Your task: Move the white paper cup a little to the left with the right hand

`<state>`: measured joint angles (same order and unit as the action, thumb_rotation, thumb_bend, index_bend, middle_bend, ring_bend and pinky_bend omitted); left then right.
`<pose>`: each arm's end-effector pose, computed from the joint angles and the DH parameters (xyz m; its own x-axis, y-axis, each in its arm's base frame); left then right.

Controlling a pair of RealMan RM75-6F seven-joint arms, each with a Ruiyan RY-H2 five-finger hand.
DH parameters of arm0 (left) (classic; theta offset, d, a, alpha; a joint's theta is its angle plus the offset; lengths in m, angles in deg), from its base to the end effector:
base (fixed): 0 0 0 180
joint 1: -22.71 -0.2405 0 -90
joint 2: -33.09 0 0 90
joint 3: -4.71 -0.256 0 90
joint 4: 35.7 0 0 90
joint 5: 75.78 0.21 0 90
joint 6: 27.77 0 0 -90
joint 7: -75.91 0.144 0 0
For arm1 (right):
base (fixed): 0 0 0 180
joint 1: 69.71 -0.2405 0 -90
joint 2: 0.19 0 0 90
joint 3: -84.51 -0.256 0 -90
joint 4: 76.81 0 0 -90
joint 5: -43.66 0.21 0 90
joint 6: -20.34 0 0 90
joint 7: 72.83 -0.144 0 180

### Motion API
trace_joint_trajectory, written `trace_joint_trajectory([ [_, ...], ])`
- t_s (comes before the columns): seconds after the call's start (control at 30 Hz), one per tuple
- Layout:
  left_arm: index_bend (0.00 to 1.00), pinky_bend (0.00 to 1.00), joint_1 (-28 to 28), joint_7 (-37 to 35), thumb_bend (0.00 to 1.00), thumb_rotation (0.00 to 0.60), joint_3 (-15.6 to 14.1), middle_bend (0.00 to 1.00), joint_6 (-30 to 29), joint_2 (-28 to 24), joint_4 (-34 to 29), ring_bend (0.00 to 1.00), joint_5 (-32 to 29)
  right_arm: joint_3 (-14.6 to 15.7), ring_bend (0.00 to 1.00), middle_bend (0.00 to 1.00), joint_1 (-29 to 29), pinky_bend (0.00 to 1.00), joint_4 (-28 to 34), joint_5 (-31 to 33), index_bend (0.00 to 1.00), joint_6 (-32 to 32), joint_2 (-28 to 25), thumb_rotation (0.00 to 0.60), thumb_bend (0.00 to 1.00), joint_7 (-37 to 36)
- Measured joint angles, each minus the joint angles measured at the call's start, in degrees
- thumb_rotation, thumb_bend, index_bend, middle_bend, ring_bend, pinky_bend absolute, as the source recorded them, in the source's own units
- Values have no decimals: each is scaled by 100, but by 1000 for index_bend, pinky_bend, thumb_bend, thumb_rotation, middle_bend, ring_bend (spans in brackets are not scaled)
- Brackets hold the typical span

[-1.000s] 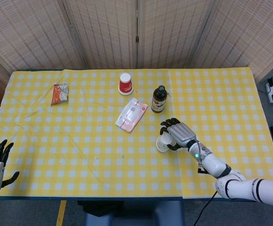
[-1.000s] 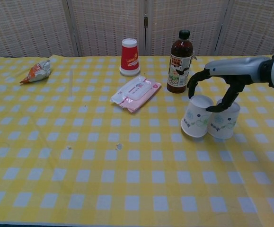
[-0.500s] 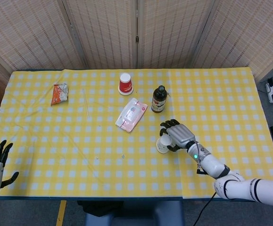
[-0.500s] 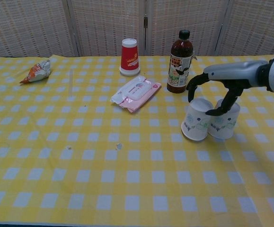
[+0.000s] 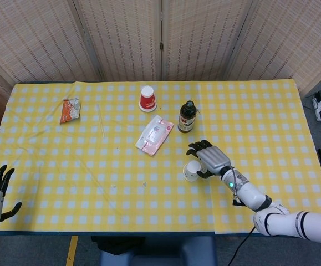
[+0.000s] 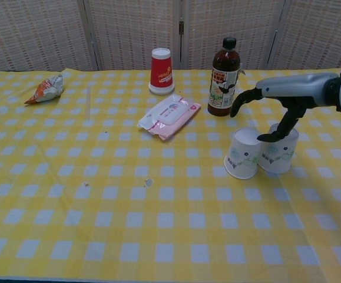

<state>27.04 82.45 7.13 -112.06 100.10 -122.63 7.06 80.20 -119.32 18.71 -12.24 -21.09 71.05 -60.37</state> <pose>-0.3354 0.1773 0.1525 0.5301 0.0308 0.8474 0.8456 0.0558 -0.5310 -0.1582 -0.3447 0.0320 0.4775 -0.4858 0.7321 -0.8698 -0.3796 0.3154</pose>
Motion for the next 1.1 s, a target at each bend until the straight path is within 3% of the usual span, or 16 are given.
trace_joint_trajectory([
  [0.27, 58, 0, 16, -39, 281, 600, 34, 35, -15, -12, 2, 0, 2, 11, 95, 106, 512, 0, 443, -583, 215, -659, -500, 600, 400, -395],
  [0.43, 58, 0, 35, 27, 285, 600, 66, 35, -36, -3, -13, 1, 4, 115, 101, 106, 1111, 0, 594, -1173, 210, -1573, -797, 600, 400, -627],
  [0.6, 63, 0, 54, 98, 288, 600, 145, 35, -202, 103, -21, 3, 61, 256, 63, 23, 1901, 0, 615, -1688, 46, -2809, -1019, 600, 400, -774],
  [0.7, 68, 0, 64, 166, 288, 600, 187, 35, -297, 145, -57, 3, 107, 360, 2, 0, 2418, 0, 554, -2038, 0, -3537, -1094, 600, 400, -904],
  [0.9, 68, 0, 85, 346, 288, 600, 206, 35, -365, 150, -250, 3, 187, 624, 0, 0, 3379, 0, 230, -2723, 0, -4587, -1135, 600, 400, -1340],
  [1.1, 68, 0, 86, 551, 289, 600, 181, 35, -398, 131, -452, 1, 242, 807, 0, 0, 3769, 0, -272, -3180, 0, -4844, -859, 600, 400, -1771],
])
